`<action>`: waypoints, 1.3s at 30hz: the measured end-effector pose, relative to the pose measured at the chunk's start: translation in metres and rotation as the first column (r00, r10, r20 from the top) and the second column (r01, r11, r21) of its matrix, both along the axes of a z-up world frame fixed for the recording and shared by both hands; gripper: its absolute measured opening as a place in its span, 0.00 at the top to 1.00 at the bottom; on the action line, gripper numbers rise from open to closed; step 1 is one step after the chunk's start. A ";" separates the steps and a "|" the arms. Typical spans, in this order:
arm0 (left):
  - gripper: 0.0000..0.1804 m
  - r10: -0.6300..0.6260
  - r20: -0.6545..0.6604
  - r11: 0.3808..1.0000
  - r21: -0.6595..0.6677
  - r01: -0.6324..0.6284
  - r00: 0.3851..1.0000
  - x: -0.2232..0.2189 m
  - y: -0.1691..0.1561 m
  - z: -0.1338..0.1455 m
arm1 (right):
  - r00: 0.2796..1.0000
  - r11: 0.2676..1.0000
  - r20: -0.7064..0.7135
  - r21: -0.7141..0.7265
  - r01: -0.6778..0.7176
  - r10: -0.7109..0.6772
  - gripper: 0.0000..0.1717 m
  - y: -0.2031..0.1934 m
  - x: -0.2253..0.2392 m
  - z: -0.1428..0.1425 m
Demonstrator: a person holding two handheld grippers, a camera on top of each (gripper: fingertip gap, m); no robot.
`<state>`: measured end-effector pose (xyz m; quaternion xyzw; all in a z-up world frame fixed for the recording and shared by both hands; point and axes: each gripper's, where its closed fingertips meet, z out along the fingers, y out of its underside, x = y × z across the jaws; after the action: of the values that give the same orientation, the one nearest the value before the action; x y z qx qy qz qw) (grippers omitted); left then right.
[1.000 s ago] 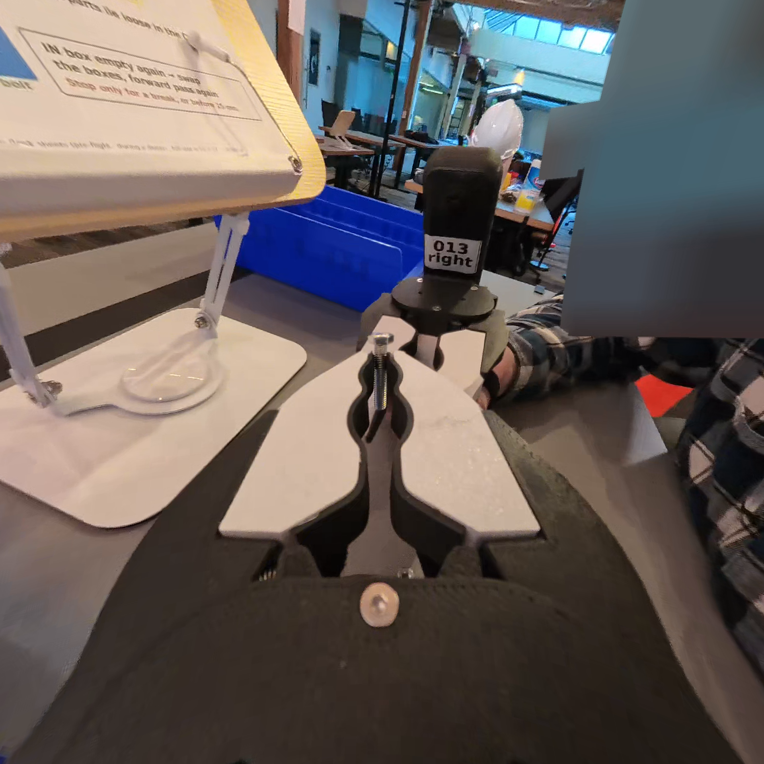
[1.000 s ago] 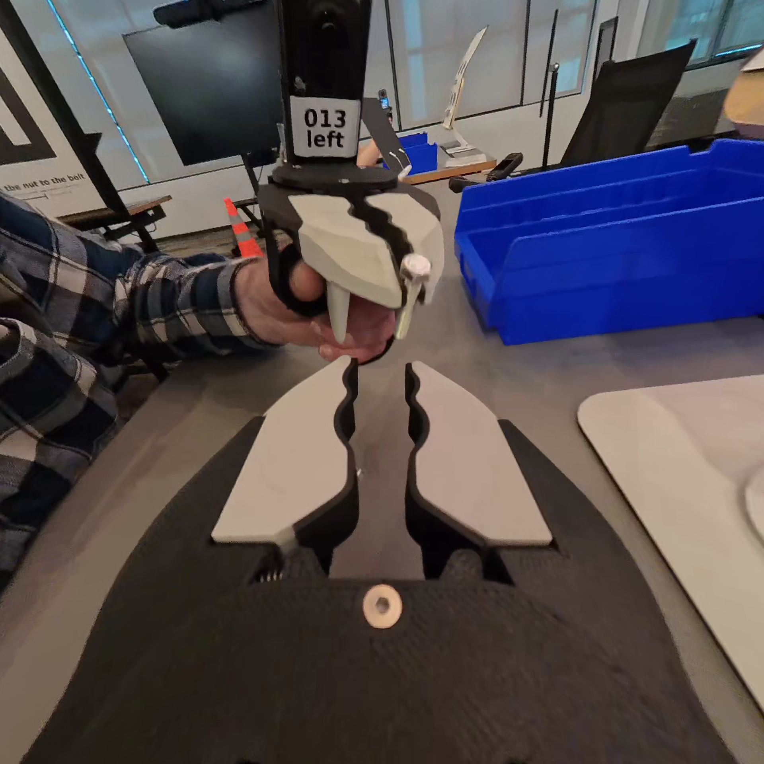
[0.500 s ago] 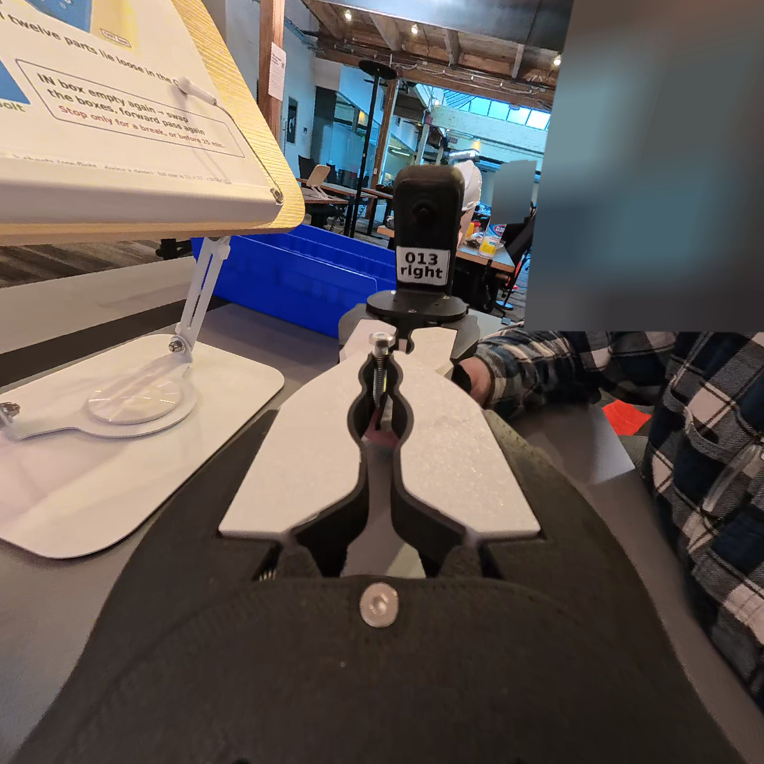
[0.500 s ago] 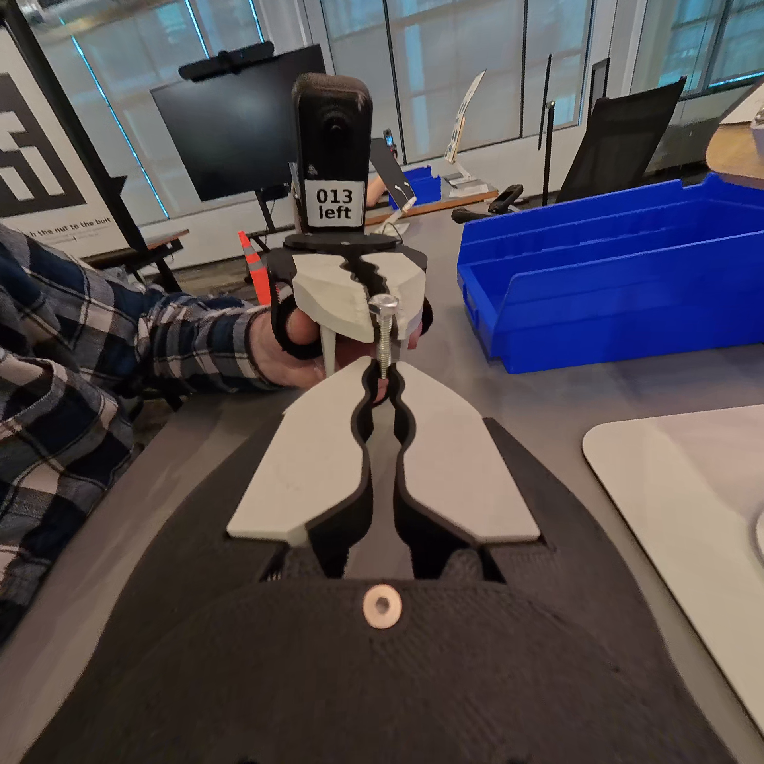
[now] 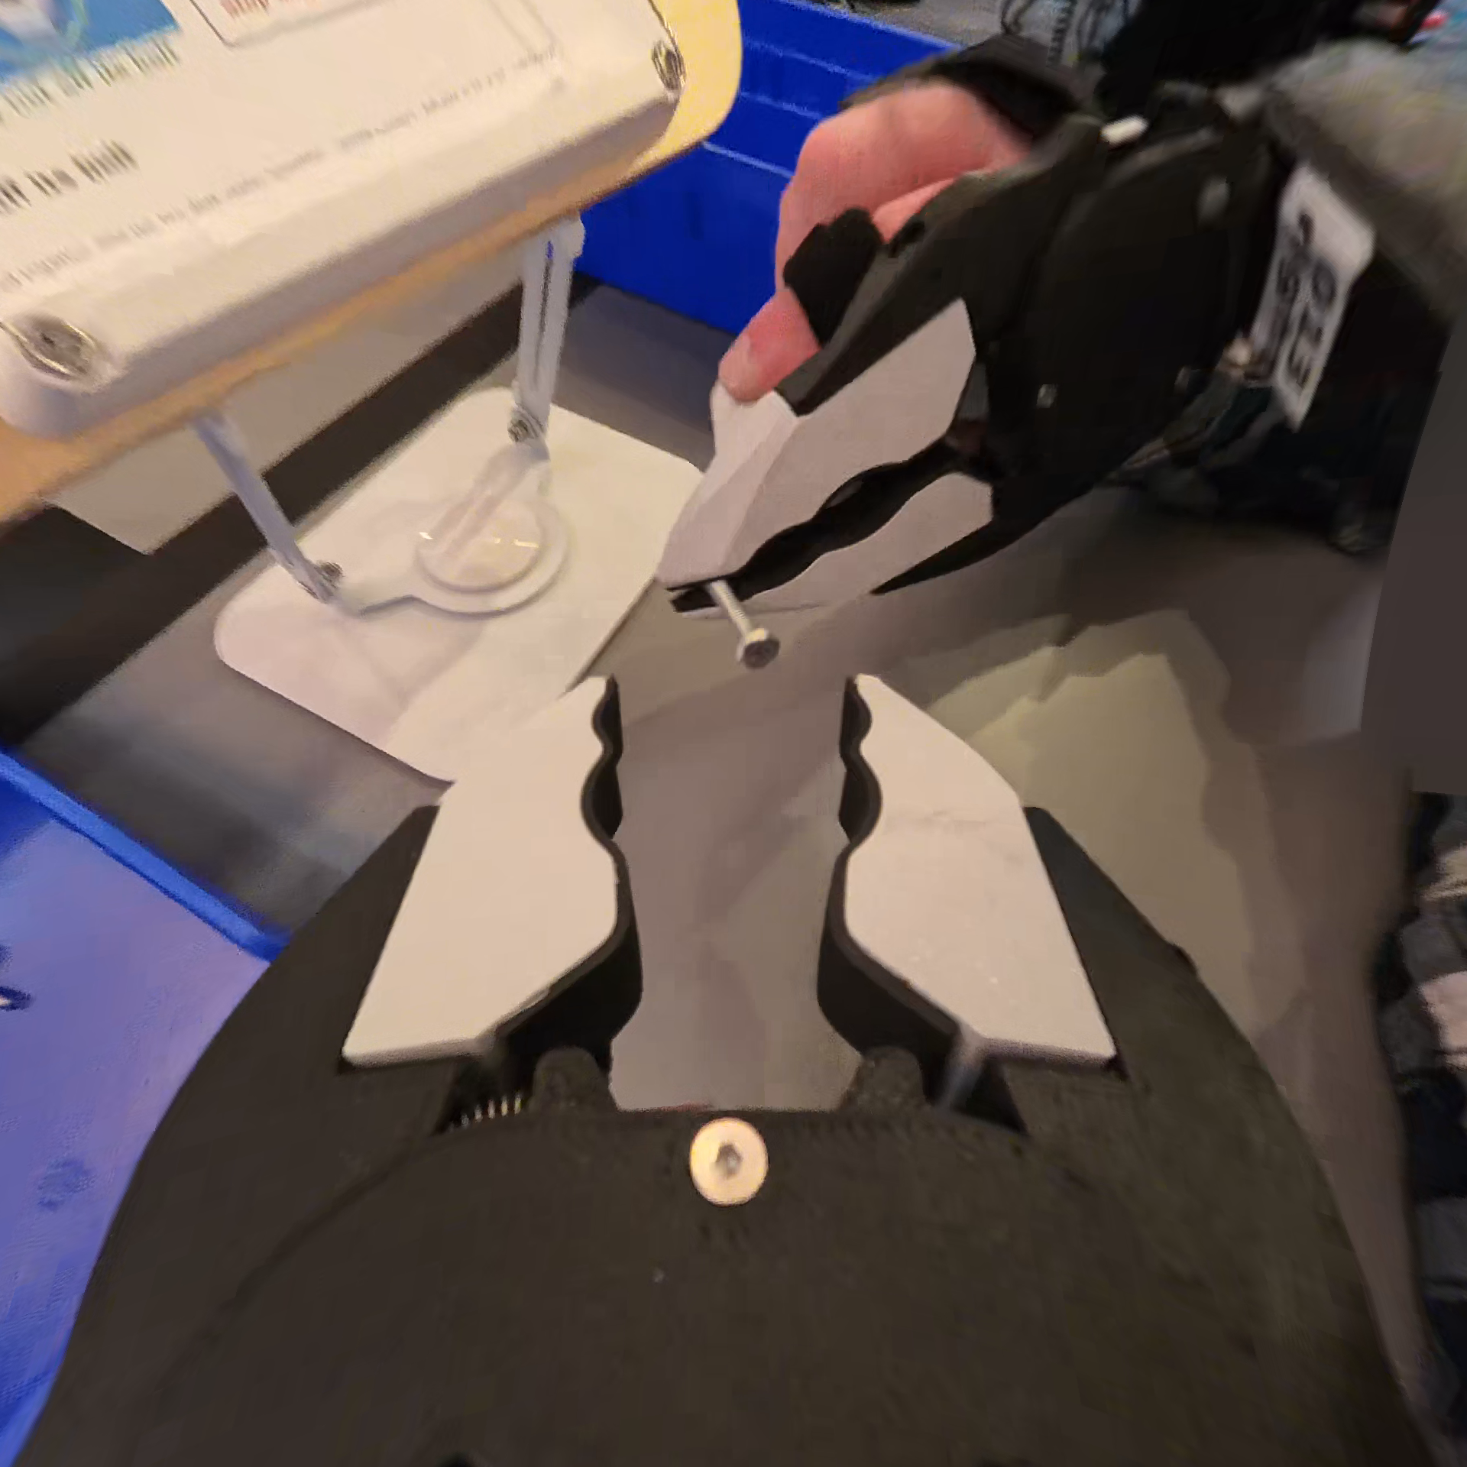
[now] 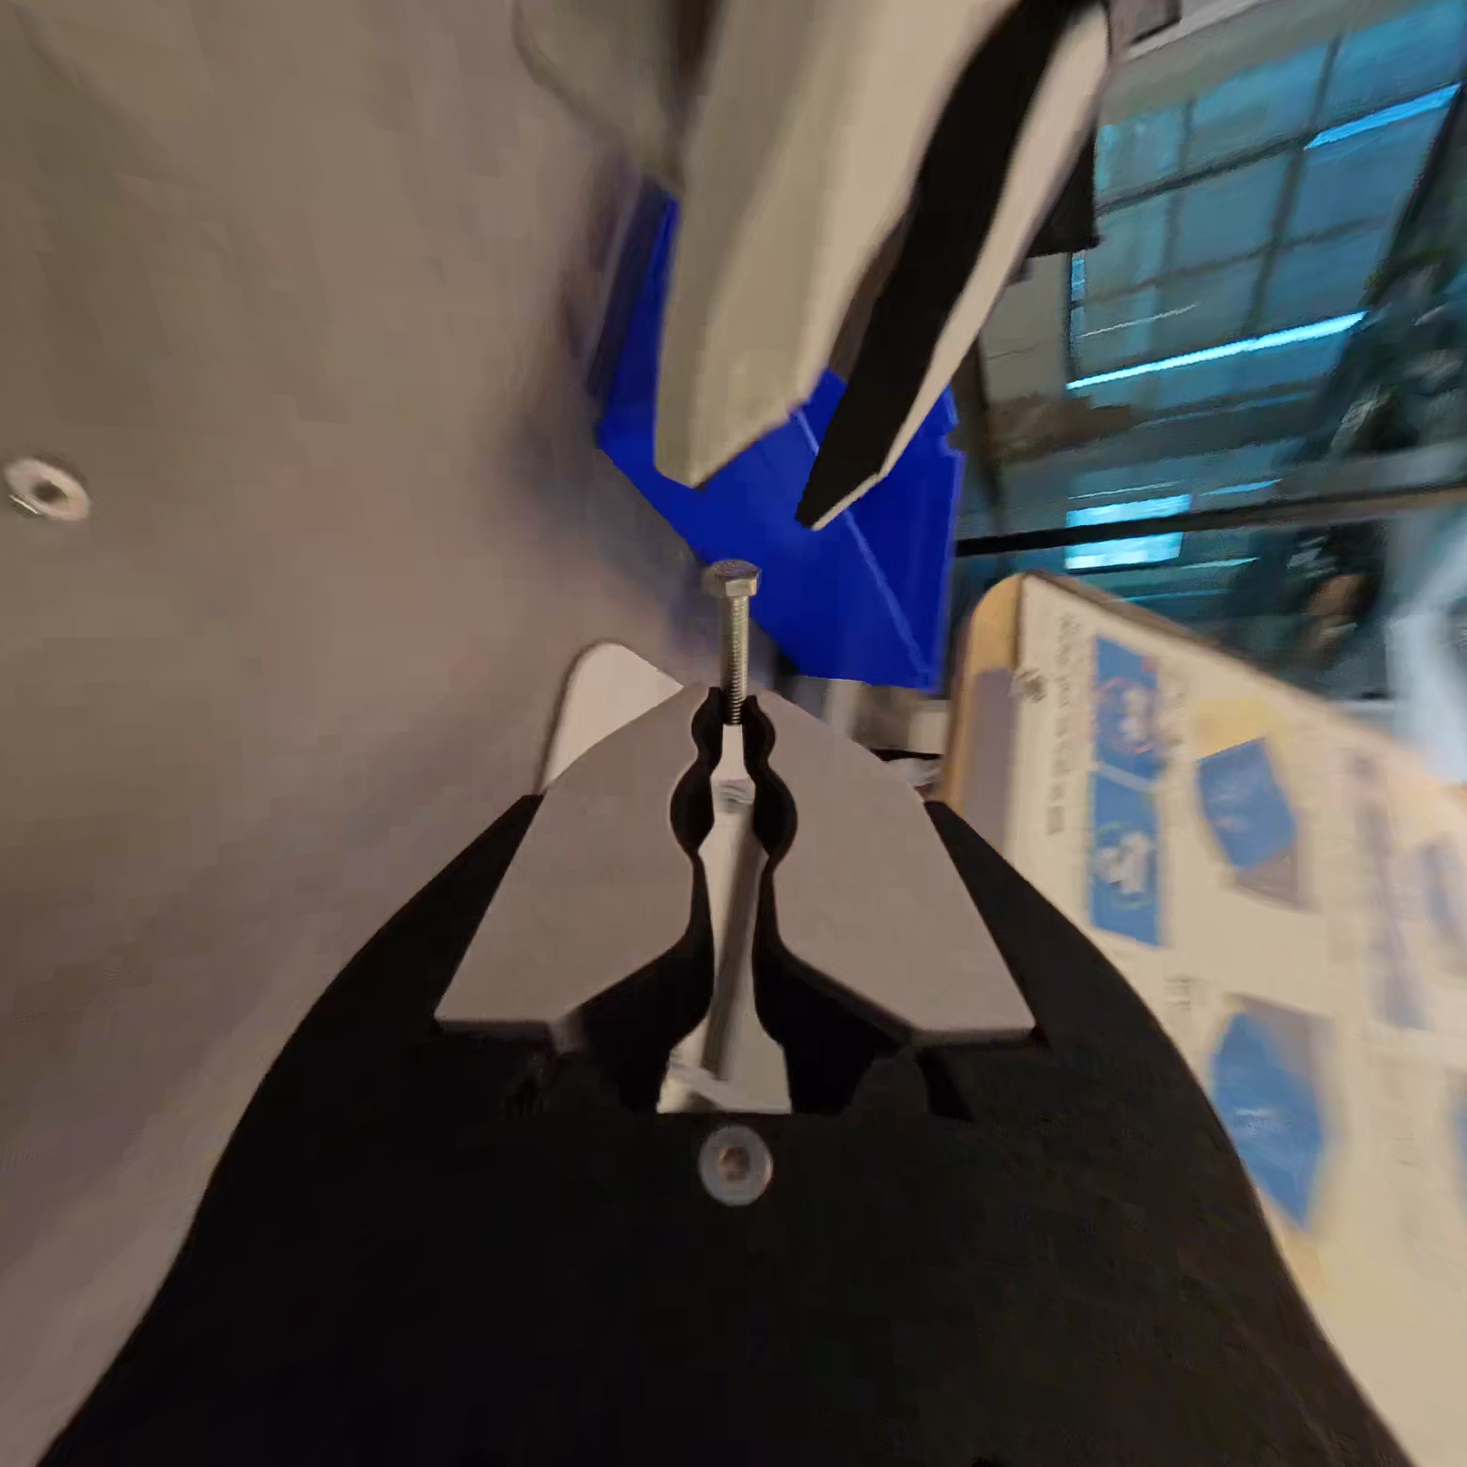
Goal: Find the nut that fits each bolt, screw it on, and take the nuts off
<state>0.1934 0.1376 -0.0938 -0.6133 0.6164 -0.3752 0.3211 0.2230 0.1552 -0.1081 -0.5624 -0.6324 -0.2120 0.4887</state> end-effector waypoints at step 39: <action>0.92 -0.269 -0.084 0.740 -0.656 0.150 0.960 -0.016 -0.049 -0.026 | 0.945 0.865 0.310 0.442 -0.238 0.102 0.97 -0.023 -0.049 0.003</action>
<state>0.1771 0.0882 -0.1200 -0.6427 0.5410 -0.5424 -0.0076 0.1740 0.1325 -0.1046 -0.3321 -0.6706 -0.3922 0.5349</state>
